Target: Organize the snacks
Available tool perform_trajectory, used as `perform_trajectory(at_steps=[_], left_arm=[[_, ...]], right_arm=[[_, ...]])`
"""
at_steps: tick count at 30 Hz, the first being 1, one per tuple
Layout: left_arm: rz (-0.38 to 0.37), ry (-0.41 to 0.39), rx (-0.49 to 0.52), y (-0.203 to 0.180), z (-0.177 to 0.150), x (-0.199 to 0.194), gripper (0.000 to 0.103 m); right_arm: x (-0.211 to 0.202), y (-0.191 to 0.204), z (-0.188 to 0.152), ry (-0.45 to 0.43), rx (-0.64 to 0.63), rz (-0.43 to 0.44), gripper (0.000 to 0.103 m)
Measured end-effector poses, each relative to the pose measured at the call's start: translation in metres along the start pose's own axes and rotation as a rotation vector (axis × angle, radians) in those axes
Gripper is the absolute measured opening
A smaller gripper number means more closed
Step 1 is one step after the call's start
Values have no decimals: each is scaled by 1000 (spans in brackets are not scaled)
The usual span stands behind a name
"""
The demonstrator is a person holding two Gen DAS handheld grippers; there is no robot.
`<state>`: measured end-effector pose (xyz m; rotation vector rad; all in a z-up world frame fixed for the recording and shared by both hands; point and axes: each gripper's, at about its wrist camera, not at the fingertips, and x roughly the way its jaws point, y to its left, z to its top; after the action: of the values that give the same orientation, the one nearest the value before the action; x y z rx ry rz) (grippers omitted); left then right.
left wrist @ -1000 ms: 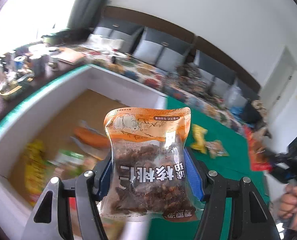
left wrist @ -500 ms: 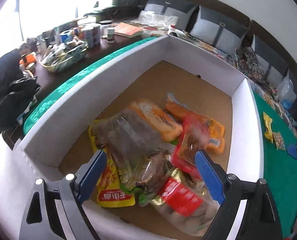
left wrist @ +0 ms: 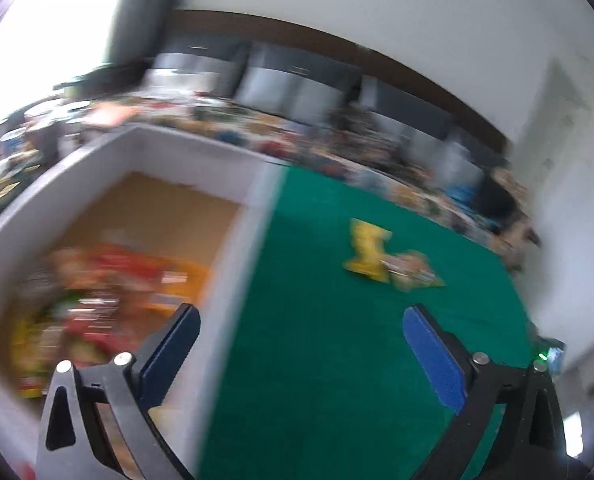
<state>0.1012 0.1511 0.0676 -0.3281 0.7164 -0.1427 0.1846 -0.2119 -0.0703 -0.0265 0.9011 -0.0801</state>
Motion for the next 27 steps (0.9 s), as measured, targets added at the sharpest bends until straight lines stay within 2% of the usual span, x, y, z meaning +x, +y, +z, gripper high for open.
perform_trajectory(at_steps=[2, 5, 7, 10, 14, 19, 27], left_arm=[[-47, 60, 54, -39, -11, 28, 102], [-68, 147, 125, -79, -37, 76, 102], [-53, 193, 158, -96, -52, 104, 102], [9, 242, 238, -111, -70, 149, 102], [69, 268, 285, -114, -80, 189, 102], [115, 262, 316, -108, -90, 208, 102], [133, 260, 345, -109, -94, 207, 103]], right_arm=[[4, -34, -2, 8, 71, -42, 68], [8, -72, -4, 21, 132, -74, 68], [12, -80, -1, 24, 147, -78, 68], [13, -85, -2, 21, 151, -62, 70], [-12, -103, -32, 2, 164, -48, 75], [-12, -101, -36, 11, 150, -47, 82], [-12, -103, -37, 11, 151, -46, 83]])
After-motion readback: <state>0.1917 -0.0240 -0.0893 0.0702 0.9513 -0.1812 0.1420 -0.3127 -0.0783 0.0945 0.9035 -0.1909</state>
